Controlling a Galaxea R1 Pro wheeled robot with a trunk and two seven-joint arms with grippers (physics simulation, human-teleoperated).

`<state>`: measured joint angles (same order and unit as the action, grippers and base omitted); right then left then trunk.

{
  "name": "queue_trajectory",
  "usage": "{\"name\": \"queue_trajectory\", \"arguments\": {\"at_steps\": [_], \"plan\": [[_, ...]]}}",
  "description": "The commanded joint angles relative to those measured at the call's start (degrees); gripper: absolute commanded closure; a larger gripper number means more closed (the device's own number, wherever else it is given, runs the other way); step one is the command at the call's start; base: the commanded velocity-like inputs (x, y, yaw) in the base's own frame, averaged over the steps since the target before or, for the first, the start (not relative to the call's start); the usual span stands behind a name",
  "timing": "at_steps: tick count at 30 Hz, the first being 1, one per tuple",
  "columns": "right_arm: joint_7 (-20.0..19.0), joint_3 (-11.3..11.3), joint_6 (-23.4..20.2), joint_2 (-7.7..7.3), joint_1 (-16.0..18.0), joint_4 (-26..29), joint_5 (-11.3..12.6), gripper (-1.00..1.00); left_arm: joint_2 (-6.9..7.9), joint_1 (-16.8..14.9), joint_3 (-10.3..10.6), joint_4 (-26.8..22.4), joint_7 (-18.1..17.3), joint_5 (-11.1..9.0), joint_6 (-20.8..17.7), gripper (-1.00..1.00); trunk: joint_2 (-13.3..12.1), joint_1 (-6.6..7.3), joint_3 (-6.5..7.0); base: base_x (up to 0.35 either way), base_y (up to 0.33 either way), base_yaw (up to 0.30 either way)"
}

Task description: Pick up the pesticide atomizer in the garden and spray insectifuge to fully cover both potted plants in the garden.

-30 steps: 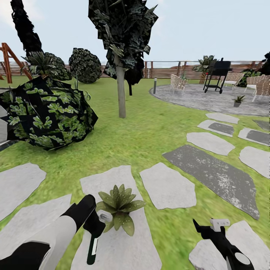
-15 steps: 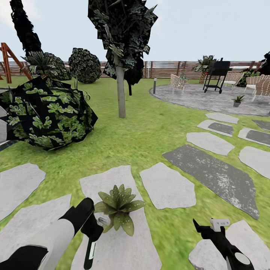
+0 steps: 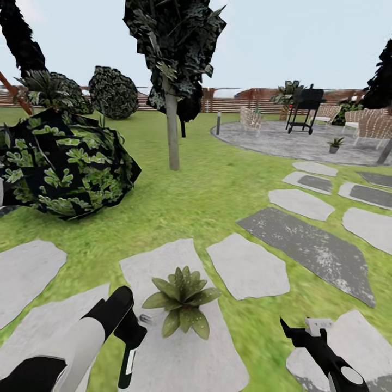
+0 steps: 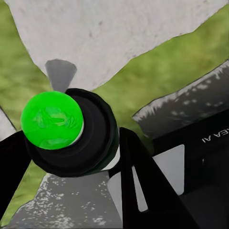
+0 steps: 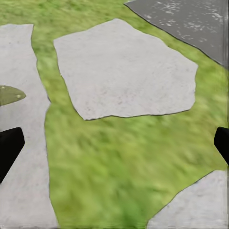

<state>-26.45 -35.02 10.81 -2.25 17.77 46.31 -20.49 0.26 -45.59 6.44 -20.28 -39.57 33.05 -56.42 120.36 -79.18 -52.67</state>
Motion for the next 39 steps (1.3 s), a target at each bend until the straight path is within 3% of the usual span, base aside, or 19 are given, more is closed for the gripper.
{"name": "queue_trajectory", "arguments": {"at_steps": [1,10,20,25,28,33,39], "plan": [[-0.4,-0.3,0.3,0.05,0.1,0.0,-0.6,-1.00,0.05,0.0,0.1,-0.1,-0.6,0.5,-0.1,1.00,0.0,0.02,-0.05,-0.138,0.297,-0.295],[-0.3,-0.3,0.3,0.05,0.1,0.0,-0.6,-1.00,0.30,-0.4,0.1,-3.5,-0.9,0.5,-0.4,1.00,0.0,0.02,-0.05,-0.024,0.303,-0.271],[-0.3,-0.5,0.4,-0.05,0.1,0.3,-0.6,-1.00,1.38,-0.9,0.4,-3.5,-1.0,1.8,-0.4,1.00,0.0,0.02,-0.05,0.000,0.173,-0.016],[-0.3,-0.5,0.4,-0.50,0.1,0.2,-0.7,-1.00,0.95,-1.2,0.4,-3.6,-1.0,1.8,-0.4,1.00,0.0,0.02,-0.05,0.064,0.057,0.000],[-0.3,-1.8,0.4,-0.63,0.1,0.1,-0.7,-1.00,0.61,-2.4,0.5,-3.5,-1.0,1.8,-0.4,1.00,0.0,0.02,-0.05,0.218,0.198,0.000],[-0.3,-2.3,0.4,-0.25,0.1,-0.6,-0.8,-1.00,0.54,-2.7,0.5,-3.3,-1.0,1.8,-0.5,1.00,0.0,0.02,-0.05,0.208,0.242,0.000],[-0.3,-2.4,0.4,-0.25,0.1,-2.4,-0.8,-1.00,0.53,-2.5,0.6,-2.9,-1.0,1.8,-0.4,1.00,0.0,0.02,-0.05,0.051,0.088,-0.188]]}}
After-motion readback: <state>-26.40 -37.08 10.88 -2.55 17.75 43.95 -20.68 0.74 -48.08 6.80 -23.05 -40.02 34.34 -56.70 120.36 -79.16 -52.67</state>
